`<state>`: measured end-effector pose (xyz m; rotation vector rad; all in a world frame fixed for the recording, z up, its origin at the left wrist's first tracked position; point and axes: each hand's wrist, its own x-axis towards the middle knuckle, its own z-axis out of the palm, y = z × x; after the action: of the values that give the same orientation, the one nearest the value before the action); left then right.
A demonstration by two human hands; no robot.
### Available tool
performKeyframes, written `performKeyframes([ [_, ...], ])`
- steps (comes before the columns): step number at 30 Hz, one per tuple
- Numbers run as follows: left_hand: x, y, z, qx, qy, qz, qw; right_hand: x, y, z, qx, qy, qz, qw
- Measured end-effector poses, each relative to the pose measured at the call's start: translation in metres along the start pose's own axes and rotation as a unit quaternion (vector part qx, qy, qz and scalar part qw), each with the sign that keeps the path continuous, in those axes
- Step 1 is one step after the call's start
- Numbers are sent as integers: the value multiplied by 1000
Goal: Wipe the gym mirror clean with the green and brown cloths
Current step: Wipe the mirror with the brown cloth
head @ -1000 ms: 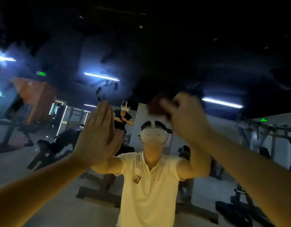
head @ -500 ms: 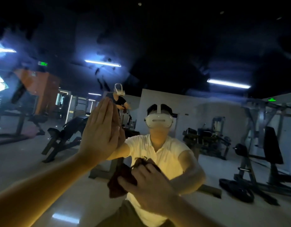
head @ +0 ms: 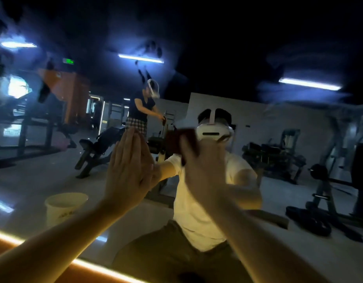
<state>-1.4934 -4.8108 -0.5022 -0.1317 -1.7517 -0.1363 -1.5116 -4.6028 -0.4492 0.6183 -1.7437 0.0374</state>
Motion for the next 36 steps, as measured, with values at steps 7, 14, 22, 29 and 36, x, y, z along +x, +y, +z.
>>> performKeyframes([
  [7, -34, -31, -6, 4, 5, 42, 999, -93, -24, 20, 28, -162, -268, 949],
  [14, -38, -40, 6, 38, -36, 19, 998, 20, 59, -38, 9, 56, 103, 993],
  [22, -39, -43, 6, 50, -69, 24, 996, -53, -41, 8, 14, -22, 74, 997],
  [29, -38, -42, -3, 86, -88, 43, 992, -126, -51, 19, 54, -163, -151, 974],
  [36, -35, -39, -17, 99, -139, 34, 985, -62, 38, -37, -2, 11, 75, 997],
])
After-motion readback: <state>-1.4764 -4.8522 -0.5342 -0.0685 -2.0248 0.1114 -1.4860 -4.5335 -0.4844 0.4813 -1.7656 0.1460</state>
